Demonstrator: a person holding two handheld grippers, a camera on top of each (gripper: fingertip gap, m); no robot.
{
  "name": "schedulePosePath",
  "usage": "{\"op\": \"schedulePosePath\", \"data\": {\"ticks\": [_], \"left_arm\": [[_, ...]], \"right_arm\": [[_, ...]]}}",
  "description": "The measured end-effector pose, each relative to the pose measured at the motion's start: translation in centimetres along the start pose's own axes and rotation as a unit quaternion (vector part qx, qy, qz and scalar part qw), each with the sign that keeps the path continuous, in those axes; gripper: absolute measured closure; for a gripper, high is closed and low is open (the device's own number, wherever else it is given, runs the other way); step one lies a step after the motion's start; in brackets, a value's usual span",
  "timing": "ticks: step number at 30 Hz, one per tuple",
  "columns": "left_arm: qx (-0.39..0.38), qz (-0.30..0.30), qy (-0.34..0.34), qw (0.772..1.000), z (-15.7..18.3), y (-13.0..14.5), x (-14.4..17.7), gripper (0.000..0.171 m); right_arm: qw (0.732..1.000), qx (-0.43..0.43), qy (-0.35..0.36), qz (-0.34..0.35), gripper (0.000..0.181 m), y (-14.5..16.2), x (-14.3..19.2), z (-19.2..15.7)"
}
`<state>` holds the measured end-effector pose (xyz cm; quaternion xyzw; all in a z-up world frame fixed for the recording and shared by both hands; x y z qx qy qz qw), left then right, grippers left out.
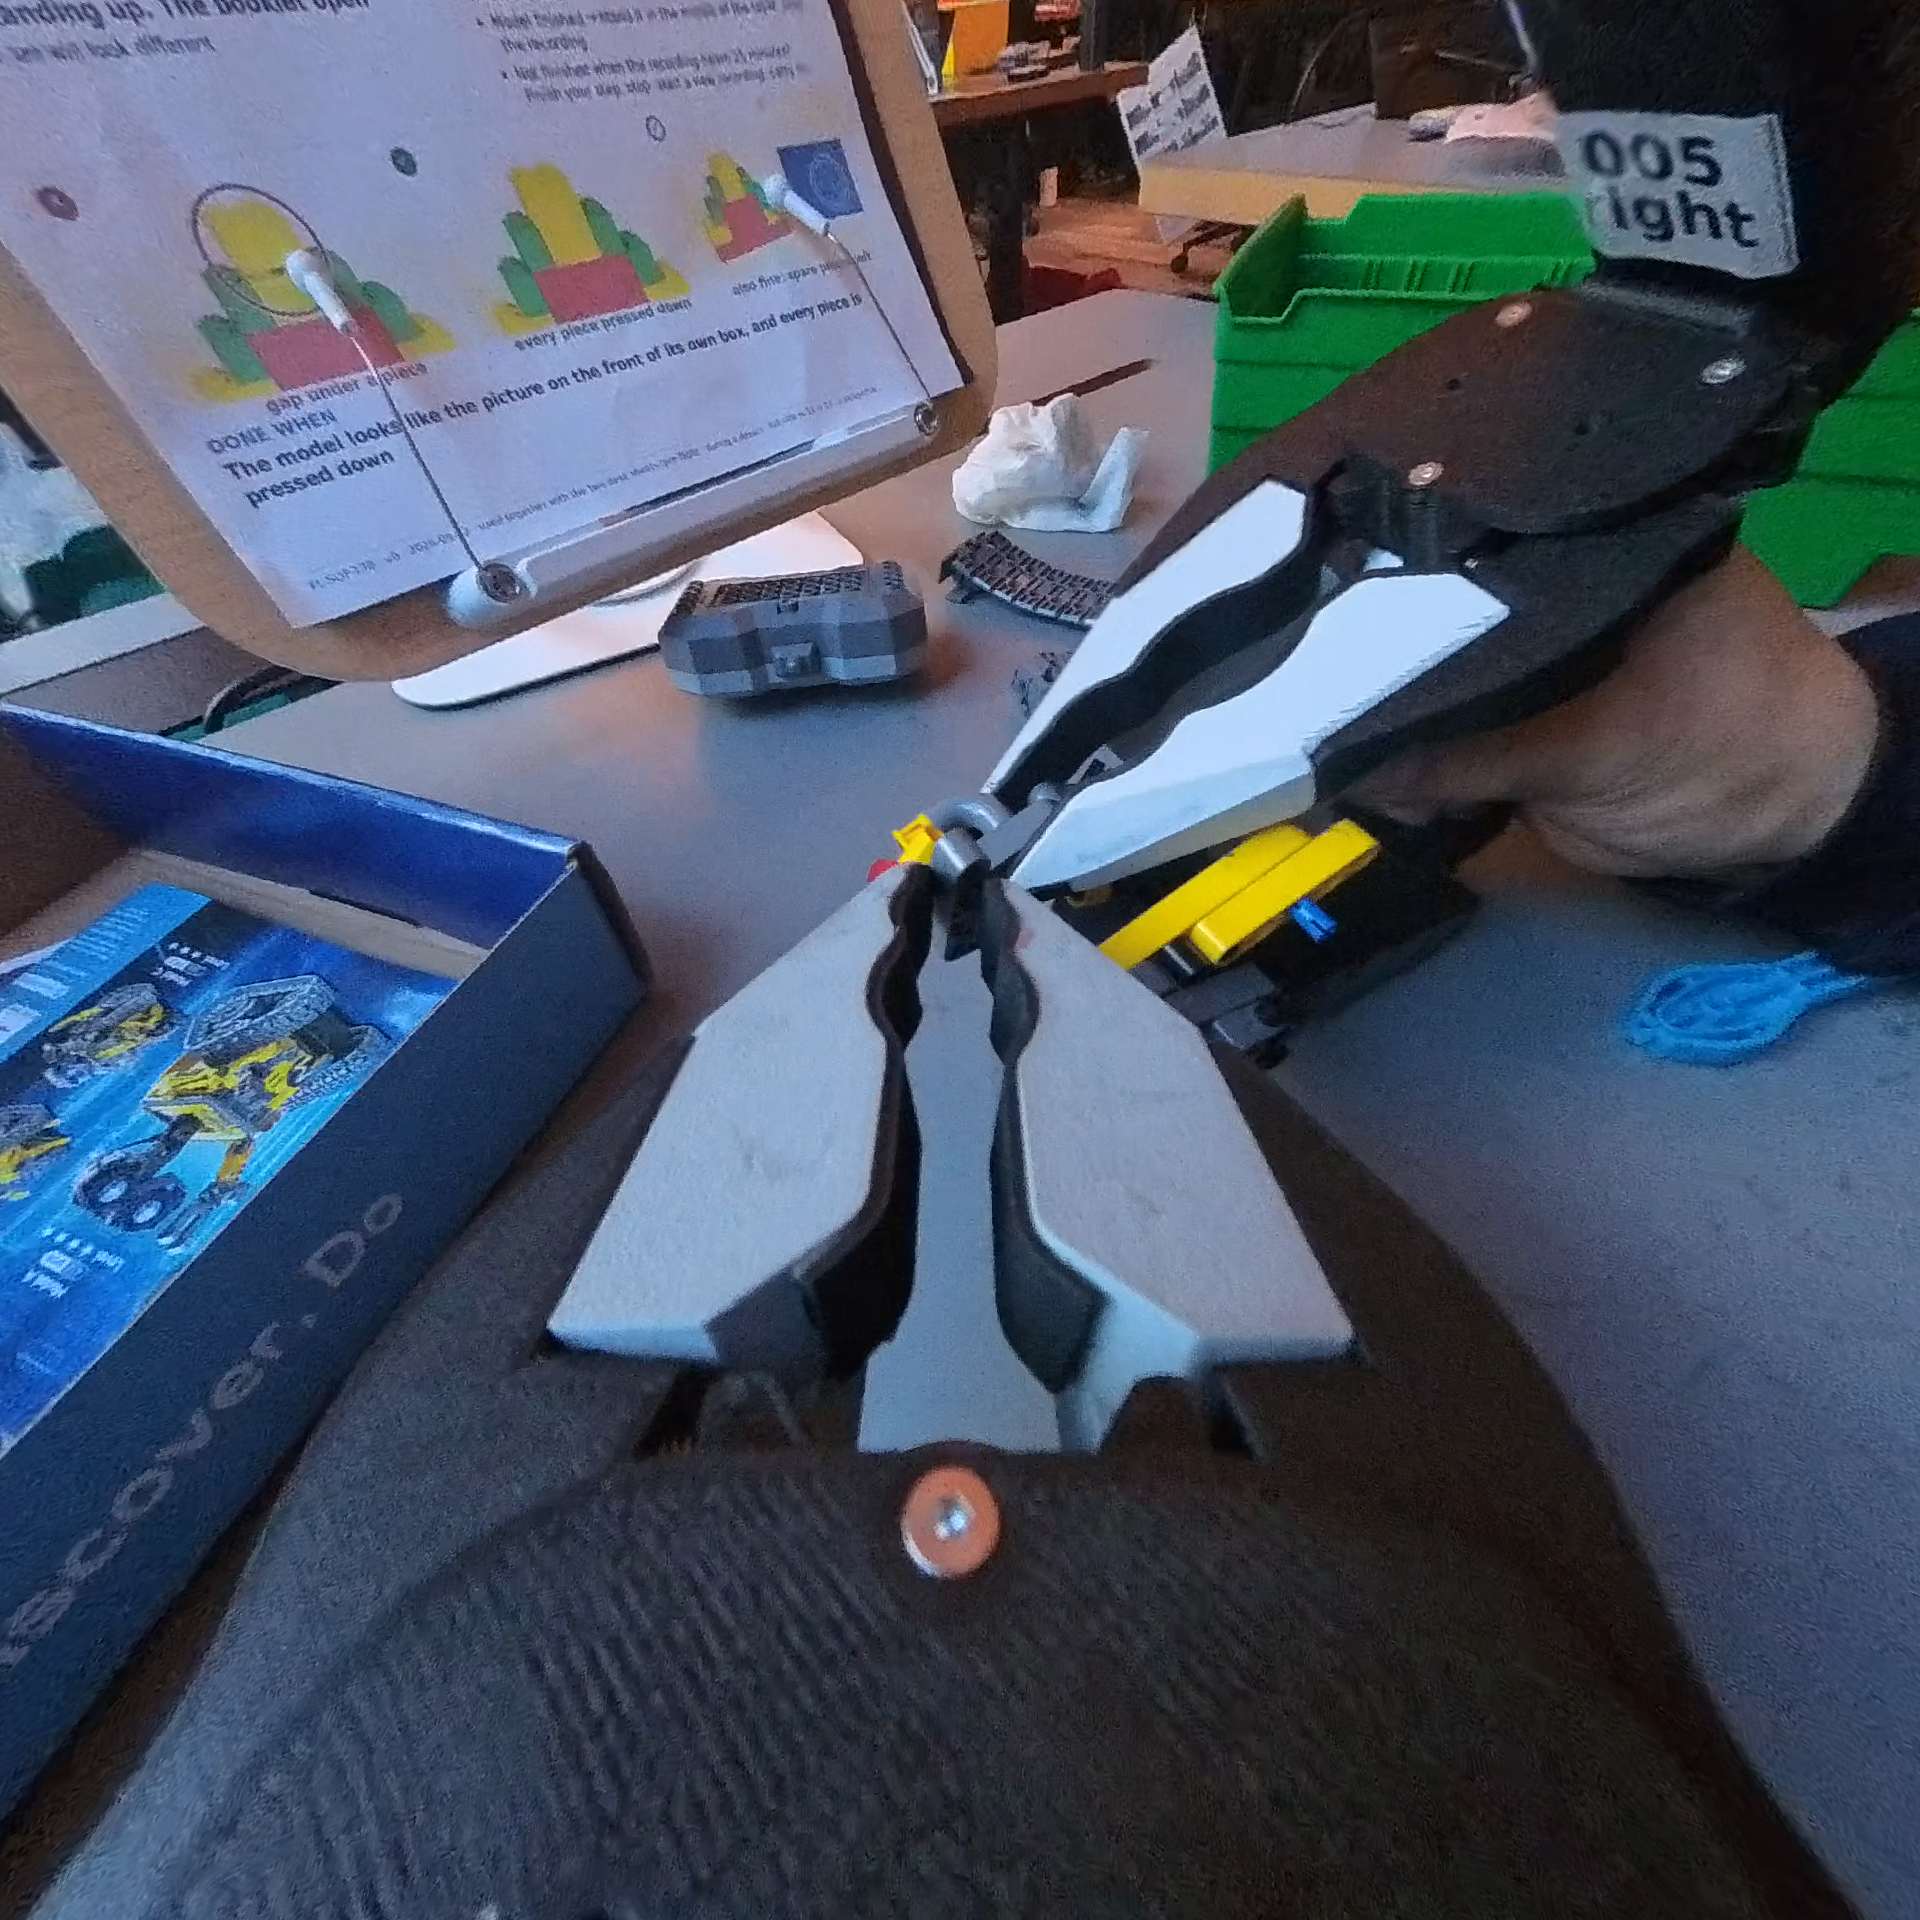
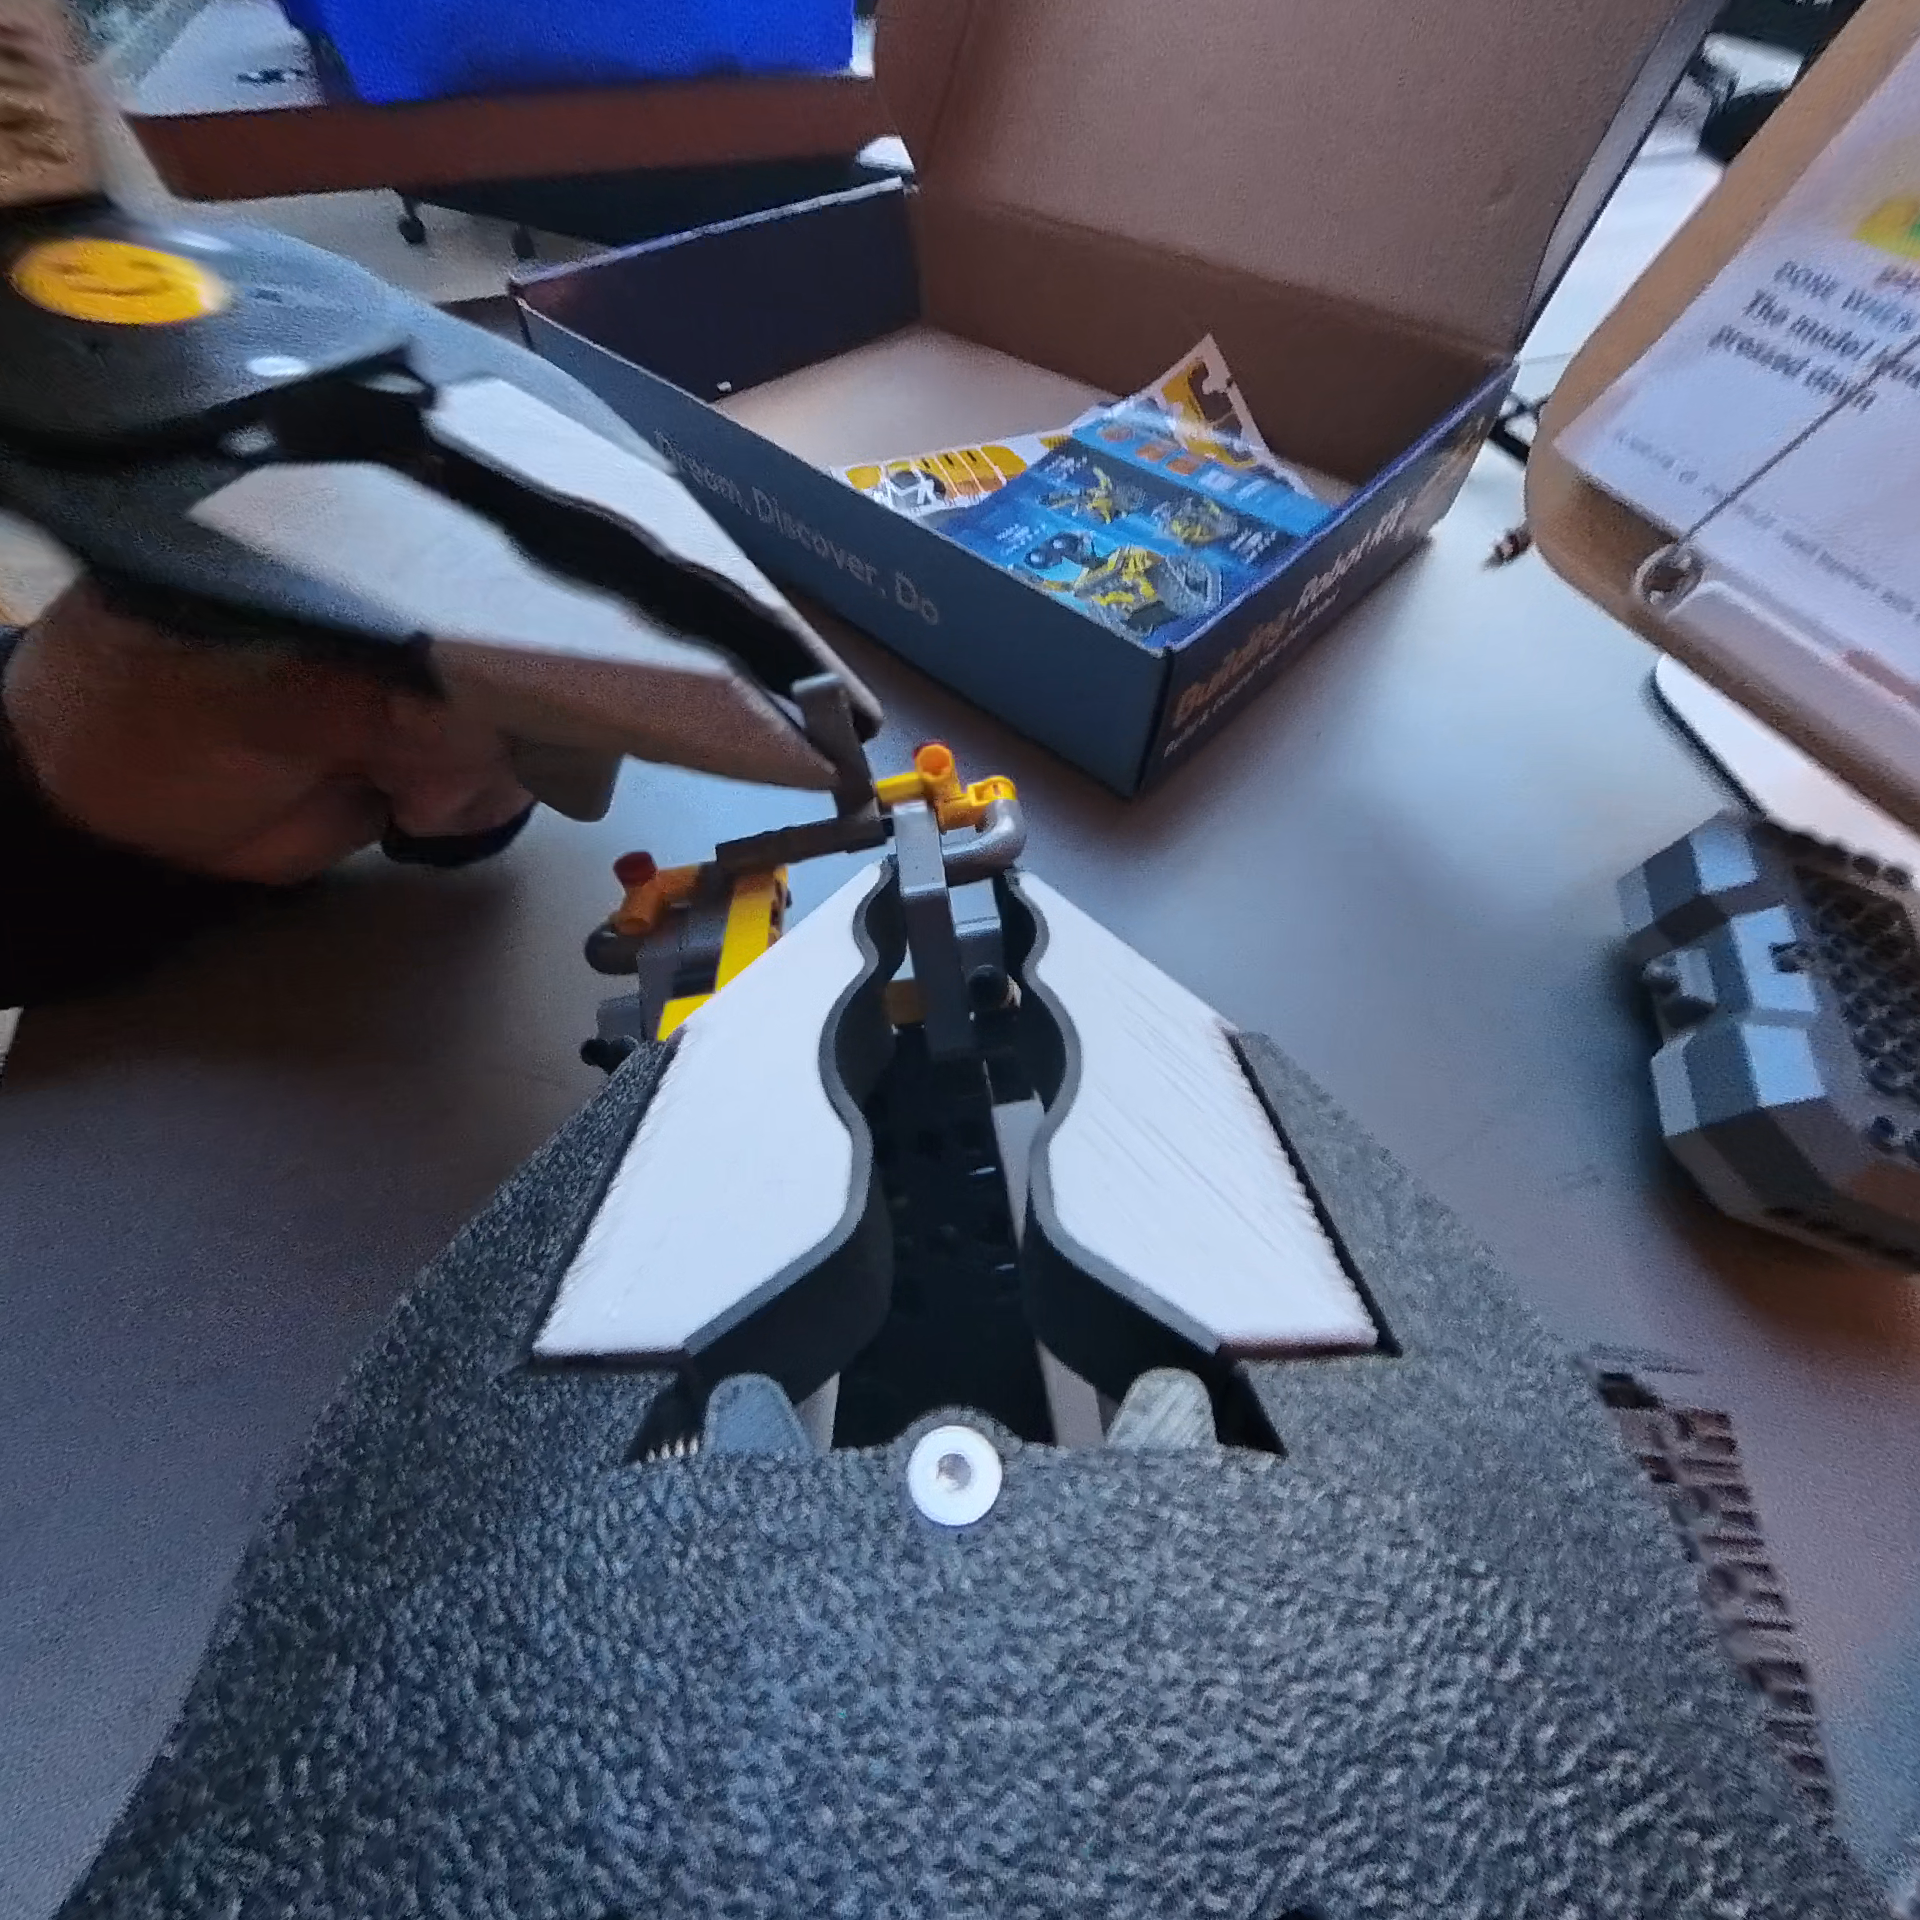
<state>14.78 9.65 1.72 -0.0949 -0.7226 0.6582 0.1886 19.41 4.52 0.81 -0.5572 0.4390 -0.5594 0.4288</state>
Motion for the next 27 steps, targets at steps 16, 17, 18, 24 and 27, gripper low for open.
{"op": "schedulePosePath", "data": {"ticks": [16,17,18,24,27], "left_arm": [[0.154,0.073,0.113,0.979,-0.5,-0.4,0.1,0.164],[0.147,0.067,0.123,0.979,-0.4,-0.4,0.1,0.164],[0.148,0.069,0.129,0.978,-0.2,-0.4,0.0,0.164],[0.125,0.055,0.191,0.972,1.4,-1.3,-0.4,0.163],[0.131,0.020,0.172,0.976,1.3,-1.9,-0.7,0.163]], "right_arm": [[0.998,0.019,-0.039,0.039,0.138,-0.4,1.4,0.2],[0.998,0.038,-0.045,0.033,0.138,-0.5,1.6,0.1],[0.997,0.056,-0.048,0.025,0.138,-0.6,1.7,0.0],[0.991,0.093,-0.072,-0.066,0.155,-0.4,1.7,-0.9],[0.988,0.132,-0.032,-0.070,0.156,-0.6,1.6,-0.5]]}}
Point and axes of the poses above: each gripper's, where its closed fingertips meet, x back along the fingers, y out of its underside, z = x × y across the jaws, the point moved 4 cm from there along x, back along the fingers, and after that the axes turned 9 degrees about z, right-handed, at the moved point
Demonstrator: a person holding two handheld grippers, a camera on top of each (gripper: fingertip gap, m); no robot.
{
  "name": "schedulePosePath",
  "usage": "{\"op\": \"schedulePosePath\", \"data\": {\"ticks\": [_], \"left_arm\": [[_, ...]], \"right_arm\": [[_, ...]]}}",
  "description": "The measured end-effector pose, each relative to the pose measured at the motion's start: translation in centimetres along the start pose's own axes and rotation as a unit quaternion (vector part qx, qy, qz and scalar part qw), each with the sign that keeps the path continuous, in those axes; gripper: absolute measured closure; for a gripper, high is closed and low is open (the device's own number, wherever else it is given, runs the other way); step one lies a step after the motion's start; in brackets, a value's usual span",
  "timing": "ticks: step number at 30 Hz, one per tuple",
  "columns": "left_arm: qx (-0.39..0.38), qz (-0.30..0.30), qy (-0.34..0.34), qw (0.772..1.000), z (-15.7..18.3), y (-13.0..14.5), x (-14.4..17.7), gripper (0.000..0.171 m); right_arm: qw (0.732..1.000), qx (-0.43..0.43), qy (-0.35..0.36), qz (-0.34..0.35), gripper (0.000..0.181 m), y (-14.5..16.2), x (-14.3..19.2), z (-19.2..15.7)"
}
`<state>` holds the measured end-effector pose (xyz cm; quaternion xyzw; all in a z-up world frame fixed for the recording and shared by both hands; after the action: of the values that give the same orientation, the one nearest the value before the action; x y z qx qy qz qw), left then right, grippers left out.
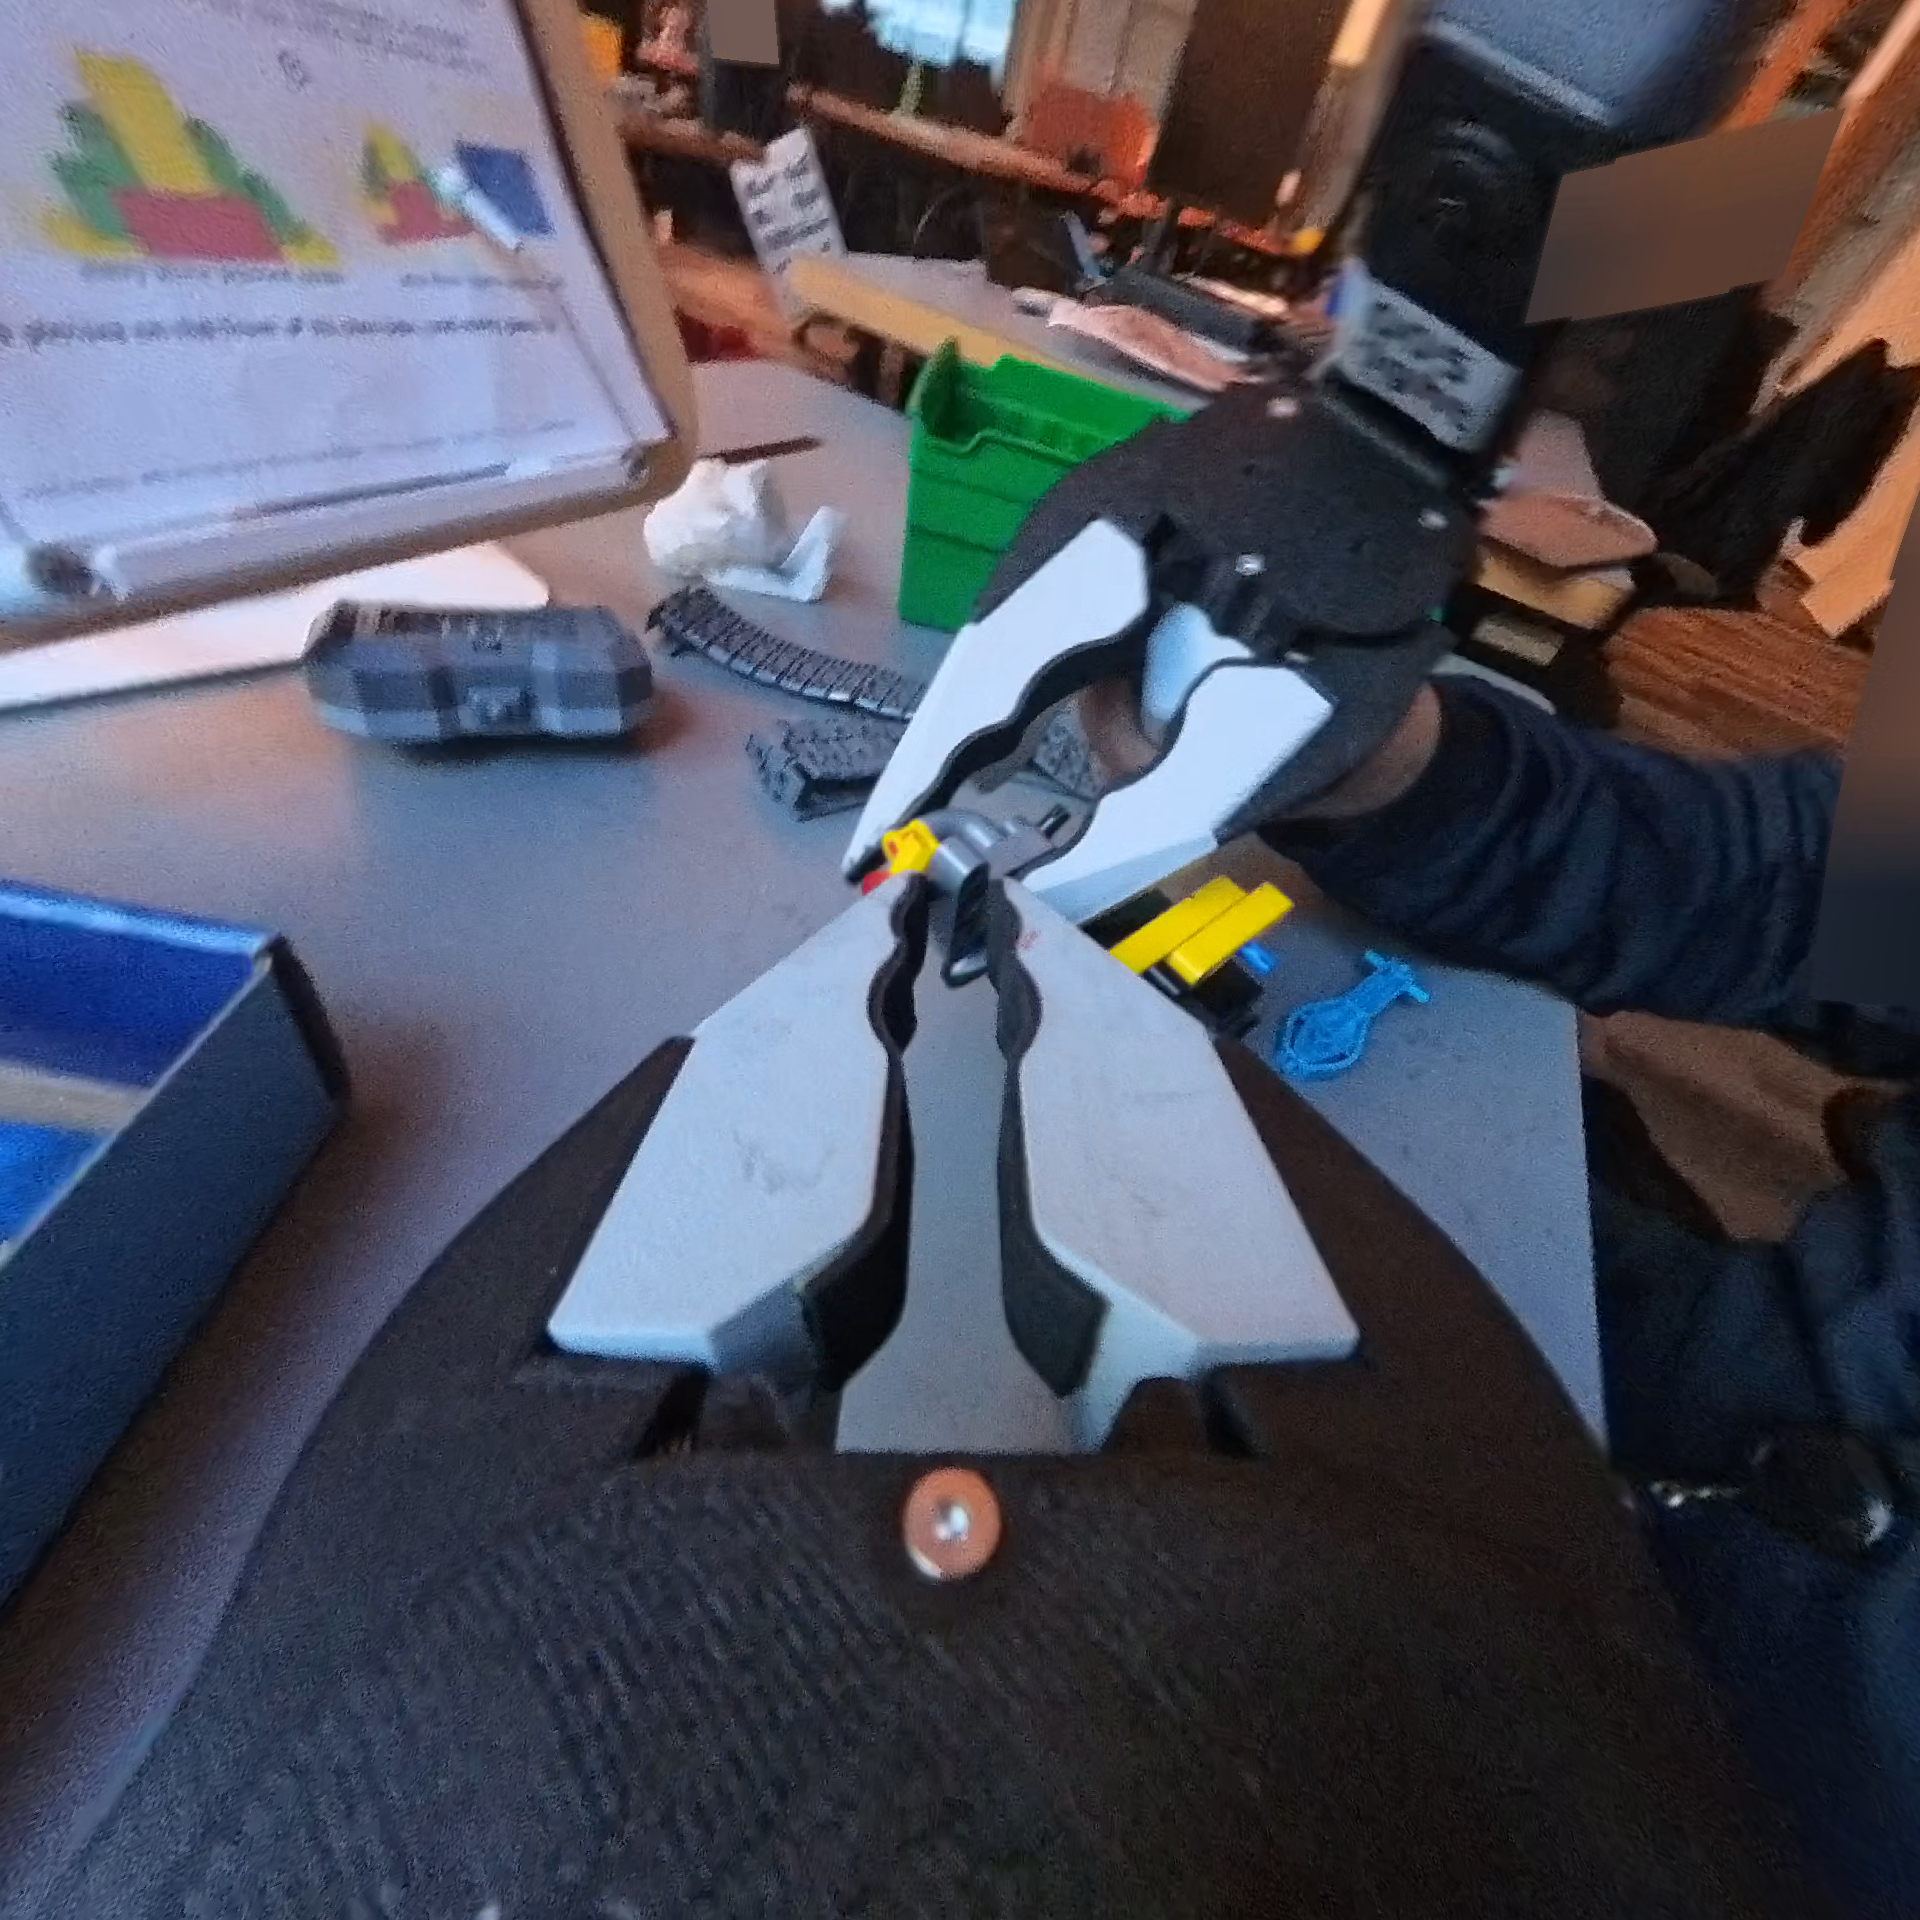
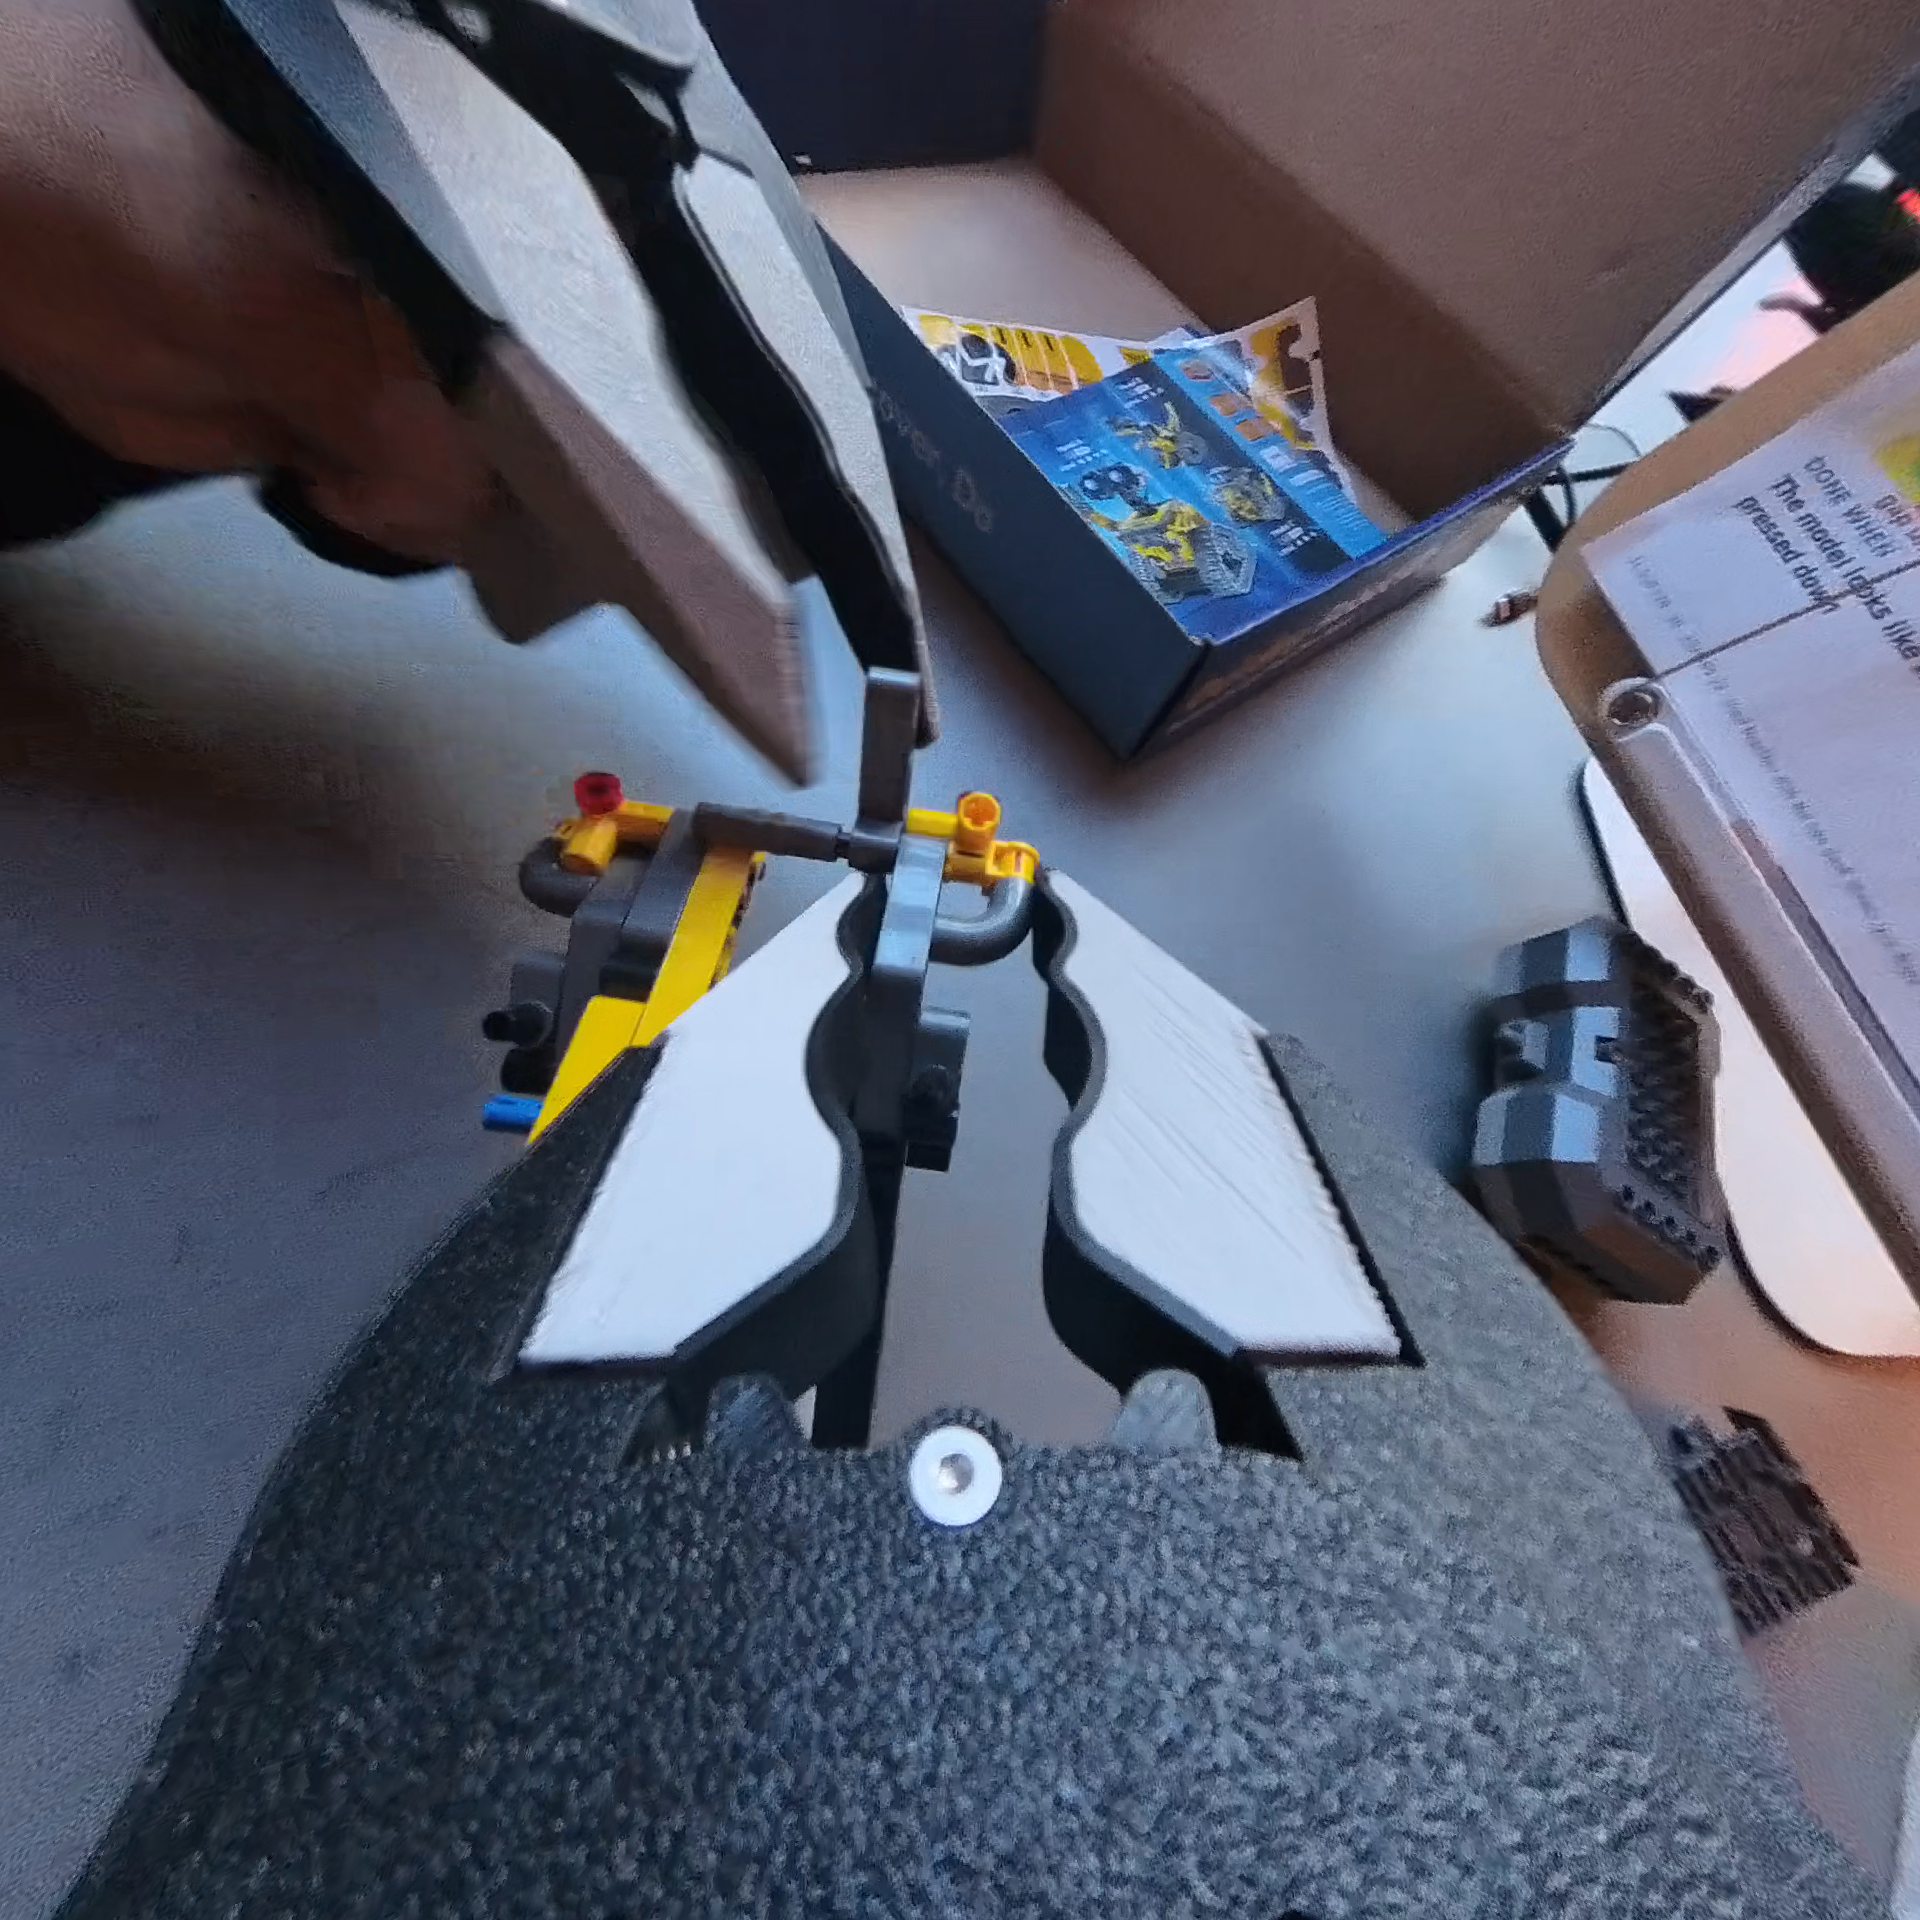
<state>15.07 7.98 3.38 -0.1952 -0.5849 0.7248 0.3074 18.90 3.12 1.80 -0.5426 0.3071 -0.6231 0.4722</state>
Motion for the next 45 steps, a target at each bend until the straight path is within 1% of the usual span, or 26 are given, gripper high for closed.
{"op": "schedulePosePath", "data": {"ticks": [1,2,3,4,5,7,8,10,13,15,16,17,19,21,22,23,24,26,28,29,32,37,39,41,44,45], "left_arm": [[0.041,-0.026,-0.031,0.998,-0.5,0.2,0.2,0.161],[0.084,-0.058,-0.038,0.994,-0.5,0.4,0.5,0.147],[0.116,-0.071,-0.018,0.991,0.3,0.3,0.7,0.133],[0.127,-0.071,-0.011,0.989,1.0,0.1,0.9,0.133],[0.116,-0.079,-0.030,0.990,1.0,0.3,1.0,0.135],[0.090,-0.125,-0.065,0.986,0.3,1.4,0.8,0.137],[0.111,-0.130,-0.043,0.984,0.7,1.4,0.5,0.147],[0.113,-0.156,-0.041,0.980,0.6,1.9,0.2,0.151],[0.049,-0.145,-0.062,0.986,0.5,1.8,0.3,0.157],[0.025,-0.129,-0.077,0.988,0.3,1.8,0.3,0.158],[0.026,-0.101,-0.064,0.992,0.6,1.6,0.3,0.166],[0.032,-0.073,-0.069,0.994,0.7,1.5,0.4,0.165],[0.038,-0.050,-0.086,0.994,0.2,1.8,0.6,0.165],[0.064,-0.007,-0.085,0.994,-0.1,1.7,0.9,0.166],[0.063,0.012,-0.092,0.994,-0.4,1.4,1.4,0.166],[0.051,0.013,-0.110,0.993,-0.8,1.4,2.0,0.167],[0.040,-0.015,-0.118,0.992,-0.8,2.2,2.2,0.166],[0.056,-0.055,-0.097,0.992,-0.5,4.3,1.9,0.166],[0.036,-0.027,-0.098,0.994,-0.6,3.3,2.1,0.166],[0.044,-0.023,-0.095,0.994,-0.8,2.9,2.1,0.166],[0.048,-0.035,-0.095,0.994,-1.2,2.9,2.2,0.167],[0.014,-0.125,-0.099,0.987,-1.0,5.3,2.7,0.166],[-0.003,-0.152,-0.095,0.984,-0.8,5.8,2.9,0.157],[-0.027,-0.158,-0.090,0.983,-0.6,5.9,3.3,0.147],[-0.077,-0.182,-0.115,0.974,-1.0,6.4,4.0,0.127],[-0.085,-0.190,-0.118,0.971,-1.0,6.6,4.2,0.128]], "right_arm": [[1.000,0.004,0.007,-0.005,0.156,0.0,0.0,0.0],[1.000,0.006,0.014,-0.008,0.156,0.0,-0.1,0.0],[1.000,0.013,0.021,-0.008,0.156,-0.1,-0.2,0.0],[0.999,0.023,0.024,-0.003,0.156,-0.4,-0.2,-0.3],[0.999,0.034,0.028,0.006,0.156,-0.8,-0.3,-0.5],[0.998,0.056,0.036,0.010,0.156,-1.3,-0.4,-1.0],[0.997,0.066,0.043,0.005,0.156,-1.3,-0.5,-1.1],[0.995,0.079,0.062,0.005,0.156,-1.4,-0.4,-1.0],[0.992,0.082,0.095,0.014,0.156,-1.7,-0.2,-0.7],[0.995,0.006,0.090,0.046,0.159,-1.5,-0.3,-0.2],[0.995,-0.024,0.079,0.053,0.159,-1.4,-0.5,0.0],[0.995,-0.033,0.079,0.051,0.159,-1.2,-0.7,0.1],[0.991,-0.062,0.101,0.056,0.159,-0.9,-0.9,0.9],[0.981,-0.121,0.137,0.067,0.157,0.2,0.1,3.7],[0.974,-0.152,0.137,0.095,0.158,0.4,1.2,5.0],[0.969,-0.178,0.108,0.134,0.158,-0.1,2.1,5.4],[0.966,-0.188,0.090,0.153,0.157,-0.4,2.5,5.4],[0.974,-0.156,0.110,0.119,0.157,-0.2,2.2,5.3],[0.978,-0.122,0.131,0.108,0.157,-0.5,2.0,5.3],[0.978,-0.119,0.131,0.108,0.157,-0.5,2.0,5.2],[0.980,-0.129,0.104,0.107,0.157,-0.4,1.4,4.5],[0.990,-0.128,0.046,0.032,0.155,1.3,-1.0,2.7],[0.994,-0.099,0.045,0.001,0.156,2.0,-1.6,2.1],[0.996,-0.066,0.052,-0.022,0.158,2.4,-1.9,1.8],[0.997,-0.050,0.059,-0.006,0.161,1.8,-1.7,1.7],[0.997,-0.053,0.059,-0.004,0.162,1.8,-1.6,1.7]]}}
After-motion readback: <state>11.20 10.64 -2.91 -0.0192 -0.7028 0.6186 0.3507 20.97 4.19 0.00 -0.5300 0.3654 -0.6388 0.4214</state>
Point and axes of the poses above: each gripper's, where its closed fingertips meet, x back along the fingers, y out of its underside, z = x × y across the jaws, the point moved 4 cm from there along x, back along the fingers, and after that the axes turned 9 degrees about z, right-handed, at the moved point
